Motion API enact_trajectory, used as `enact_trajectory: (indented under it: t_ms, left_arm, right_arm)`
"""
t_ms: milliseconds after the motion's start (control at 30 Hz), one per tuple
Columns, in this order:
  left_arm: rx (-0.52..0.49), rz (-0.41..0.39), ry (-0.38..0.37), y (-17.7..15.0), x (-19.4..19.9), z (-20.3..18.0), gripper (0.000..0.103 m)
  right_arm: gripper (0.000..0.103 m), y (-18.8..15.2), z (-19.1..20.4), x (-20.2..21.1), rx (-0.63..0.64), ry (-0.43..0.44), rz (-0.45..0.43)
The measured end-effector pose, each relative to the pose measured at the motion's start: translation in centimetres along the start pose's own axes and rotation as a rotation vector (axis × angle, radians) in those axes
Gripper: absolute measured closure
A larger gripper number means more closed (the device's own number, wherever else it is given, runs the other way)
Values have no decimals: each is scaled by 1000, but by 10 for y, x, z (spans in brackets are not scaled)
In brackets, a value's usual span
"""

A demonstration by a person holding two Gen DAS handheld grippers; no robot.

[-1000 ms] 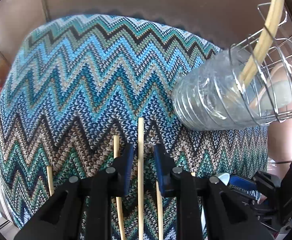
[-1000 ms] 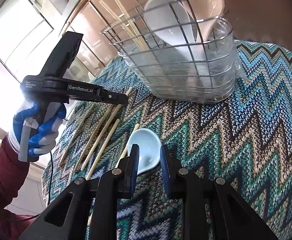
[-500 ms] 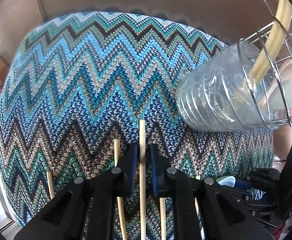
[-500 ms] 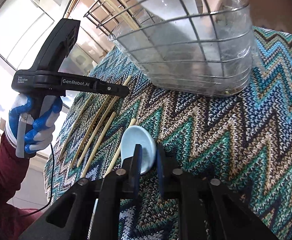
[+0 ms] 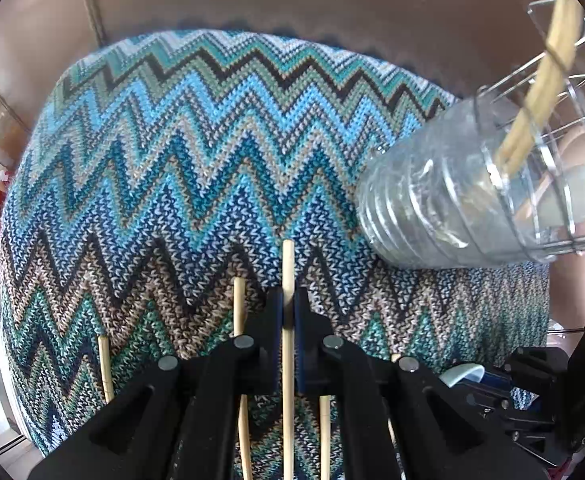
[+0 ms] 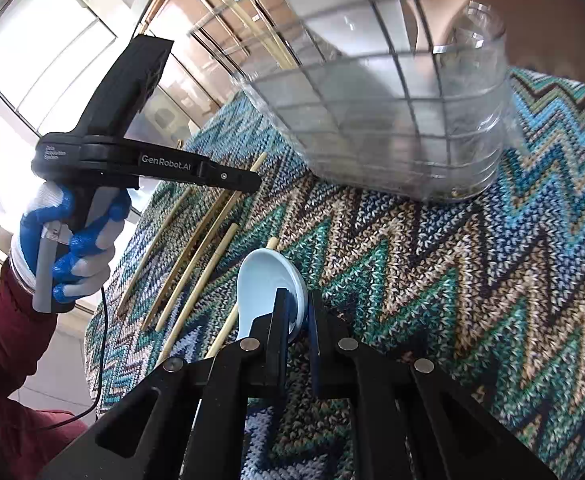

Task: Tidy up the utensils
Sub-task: 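Close the left tool on a chopstick while the right tool grasps the light-blue spoon, then lift the chopstick and light-blue spoon toward the wire holder with both tools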

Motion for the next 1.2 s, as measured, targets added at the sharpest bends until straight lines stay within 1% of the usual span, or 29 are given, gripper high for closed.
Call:
enact_trajectory:
  t_ms: [133,300,567,767,967,1100,1200]
  left_arm:
    - [-7,-44,-10,-7,19,4,98]
    - [-9,-76,-23,-20,44,12,98]
    - [-16,-132,-53,-46,88,20,98]
    - [-37,-228,-71,-67,131,8,98]
    - [-65,-332,-64,-84,178,5,99]
    - [-80,-405,-66,-91,206,2,99]
    - [-81,-466,-73,-93,225,-2,98]
  right_arm:
    - [96,-4,11,16,14,-27,-31]
    - [97,-9,27,34,18,-51,-71]
    - [96,-30,61,72,52,-108,-132]
    - [96,-37,90,107,89,-156,-199]
    - [96,-42,116,135,122,-199,-266]
    - [96,-44,133,154,146,-237,-316]
    - [97,-39,141,172,159,-276,-361]
Point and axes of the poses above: each gripper's, at about its wrist camera, not at the fingertips, and x roughly against the way its jaws point, z to its left, y to its top, the point moved 5 cm from there along -x, roughly the way its jaws point, and after that the axes turned 7 degrees about y, right-handed, at the moved point
